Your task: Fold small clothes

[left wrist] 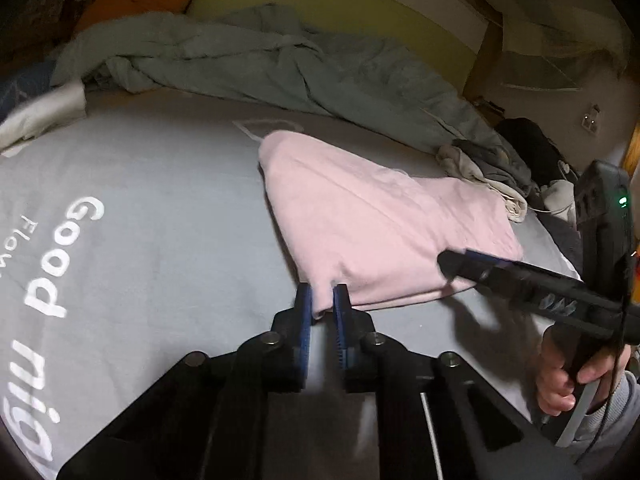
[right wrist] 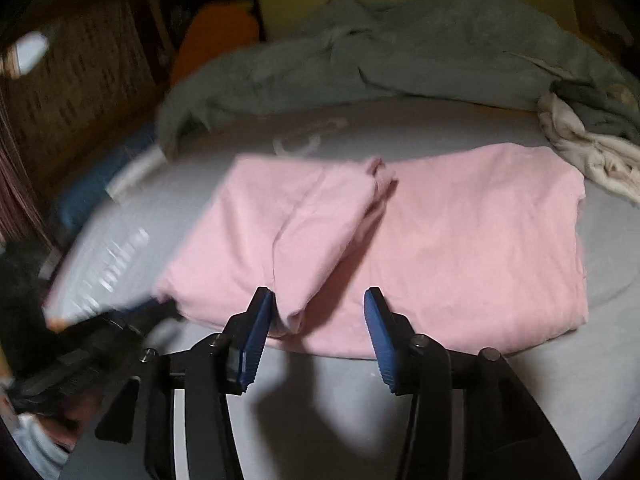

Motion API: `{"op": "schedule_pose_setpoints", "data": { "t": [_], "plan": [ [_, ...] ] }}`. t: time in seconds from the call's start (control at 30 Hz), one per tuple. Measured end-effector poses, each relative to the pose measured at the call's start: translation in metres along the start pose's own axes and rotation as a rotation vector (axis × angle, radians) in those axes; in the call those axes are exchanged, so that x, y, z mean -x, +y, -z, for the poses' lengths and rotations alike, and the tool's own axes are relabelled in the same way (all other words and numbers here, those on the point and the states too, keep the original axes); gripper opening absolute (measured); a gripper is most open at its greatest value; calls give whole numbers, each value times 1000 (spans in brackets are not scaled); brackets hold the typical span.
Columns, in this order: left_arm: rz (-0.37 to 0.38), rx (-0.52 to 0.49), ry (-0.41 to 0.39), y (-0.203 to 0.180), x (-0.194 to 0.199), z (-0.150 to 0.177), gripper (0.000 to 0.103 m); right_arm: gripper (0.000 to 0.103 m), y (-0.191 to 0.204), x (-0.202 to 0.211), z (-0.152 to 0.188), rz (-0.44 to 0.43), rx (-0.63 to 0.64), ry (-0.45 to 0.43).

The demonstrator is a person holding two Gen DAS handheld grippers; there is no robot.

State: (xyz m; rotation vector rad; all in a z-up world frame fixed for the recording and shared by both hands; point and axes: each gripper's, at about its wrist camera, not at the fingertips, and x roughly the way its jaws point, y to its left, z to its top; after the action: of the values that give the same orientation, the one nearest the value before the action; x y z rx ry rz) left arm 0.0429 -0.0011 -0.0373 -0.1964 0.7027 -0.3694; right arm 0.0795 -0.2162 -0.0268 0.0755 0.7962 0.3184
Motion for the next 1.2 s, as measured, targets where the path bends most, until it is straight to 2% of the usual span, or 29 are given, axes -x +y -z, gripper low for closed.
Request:
{"op": "schedule_pose_setpoints", "data": {
  "t": [0.07,0.17,0.27,0.37,0.43,0.47,0.53,0.6,0.63,0.7,0.77,0.8,0.87,0.93,0.97,1.0,1.07,1.13,1.2],
  "plan": [
    [-25,3,-13,0,3,0,7,48,5,-1,3,25,25,-11],
    [-128,-46,30,-3,-3,5,6,50,12,-1,3,47,65,-14],
    [-159,-89,16,-7,-3,9,6,61,3,5,2,29,25,-18],
    [-119,-88,-44,-8,11,5,10,72,-14,29,-3,73,-86,-104],
    [-89,-90,-101,-9,23,-4,25,86,-29,49,-2,110,-160,-179],
    [-82,-88,-115,-10,26,-10,27,86,-37,59,0,140,-211,-215],
    [-90,-84,-105,-15,22,-23,30,86,-56,74,7,183,-326,-244],
    [-66,-94,-63,-19,6,-37,30,86,-74,79,16,196,-443,-240],
    [-53,-99,-42,-21,-4,-44,31,86,-84,78,23,184,-509,-228],
    [-78,-78,-1,-22,-27,-56,32,86,-100,67,30,139,-586,-172],
    [-83,-39,48,-16,-50,-62,32,84,-112,54,32,116,-627,-128],
    [-100,-24,86,-14,-62,-62,32,82,-113,52,32,109,-630,-146],
    [-102,-27,96,-12,-67,-57,33,79,-114,49,27,91,-611,-175],
    [-104,-51,71,-14,-59,-52,35,70,-121,36,24,47,-643,-181],
    [-106,-49,53,-14,-52,-50,37,64,-122,33,24,61,-654,-188],
    [-93,-43,25,-12,-42,-48,41,52,-121,31,22,108,-650,-194],
    [-63,-45,-29,-14,-20,-40,46,43,-118,25,13,160,-618,-182],
    [-127,-69,-65,-17,0,-34,48,23,-107,24,7,188,-551,-186],
    [-221,-48,-103,-11,17,-31,50,19,-92,29,-1,210,-468,-224]
  ]
}}
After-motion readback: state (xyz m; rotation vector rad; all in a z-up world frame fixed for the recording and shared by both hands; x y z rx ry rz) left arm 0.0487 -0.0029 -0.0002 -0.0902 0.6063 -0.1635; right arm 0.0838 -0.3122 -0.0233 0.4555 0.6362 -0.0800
